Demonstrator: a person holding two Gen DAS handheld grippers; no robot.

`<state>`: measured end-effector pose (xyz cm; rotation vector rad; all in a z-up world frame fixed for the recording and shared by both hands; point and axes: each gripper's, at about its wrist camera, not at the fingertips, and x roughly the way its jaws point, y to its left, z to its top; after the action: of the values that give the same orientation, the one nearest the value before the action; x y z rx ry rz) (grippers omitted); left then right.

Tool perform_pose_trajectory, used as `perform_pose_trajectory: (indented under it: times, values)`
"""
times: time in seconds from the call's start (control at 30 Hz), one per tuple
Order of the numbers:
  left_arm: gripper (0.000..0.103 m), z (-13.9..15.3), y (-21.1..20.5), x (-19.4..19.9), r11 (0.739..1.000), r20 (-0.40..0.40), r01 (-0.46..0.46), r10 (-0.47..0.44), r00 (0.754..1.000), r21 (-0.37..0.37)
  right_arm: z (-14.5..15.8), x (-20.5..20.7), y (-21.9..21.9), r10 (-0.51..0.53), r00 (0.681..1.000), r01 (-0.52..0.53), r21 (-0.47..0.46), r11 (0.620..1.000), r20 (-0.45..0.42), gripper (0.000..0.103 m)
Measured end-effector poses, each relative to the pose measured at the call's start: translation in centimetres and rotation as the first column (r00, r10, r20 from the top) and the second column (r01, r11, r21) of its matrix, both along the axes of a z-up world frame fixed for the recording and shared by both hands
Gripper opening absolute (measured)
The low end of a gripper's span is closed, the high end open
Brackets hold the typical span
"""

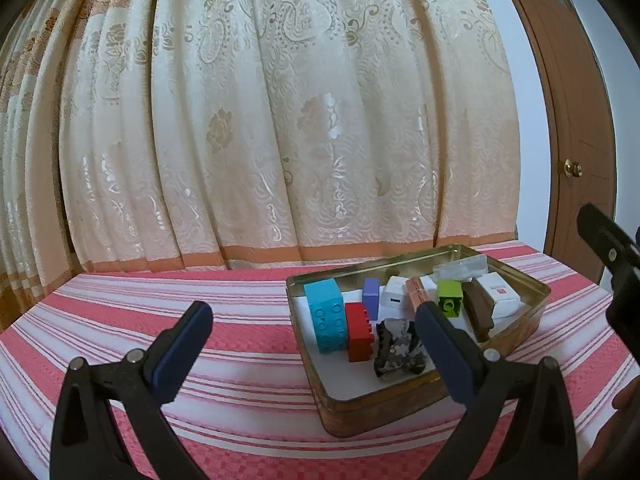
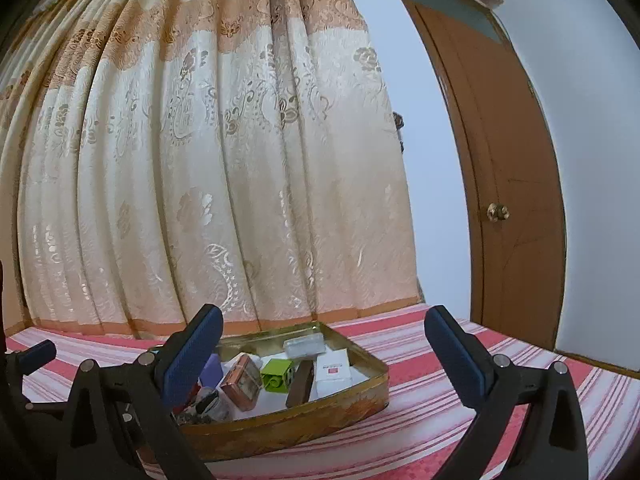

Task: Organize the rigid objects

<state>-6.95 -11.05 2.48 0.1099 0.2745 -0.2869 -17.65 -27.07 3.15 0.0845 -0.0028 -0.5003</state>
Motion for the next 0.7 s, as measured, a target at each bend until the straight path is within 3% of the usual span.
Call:
perform_pose_trajectory:
  times: [0.7]
  values:
    - [0.103, 0.38, 0.57, -0.65, 1.0, 0.047, -0.008, 0.009, 0.999, -0.03, 0.21, -0.55, 0.78, -0.002, 1.0, 0.003, -0.047, 0.999, 0.022, 0.102]
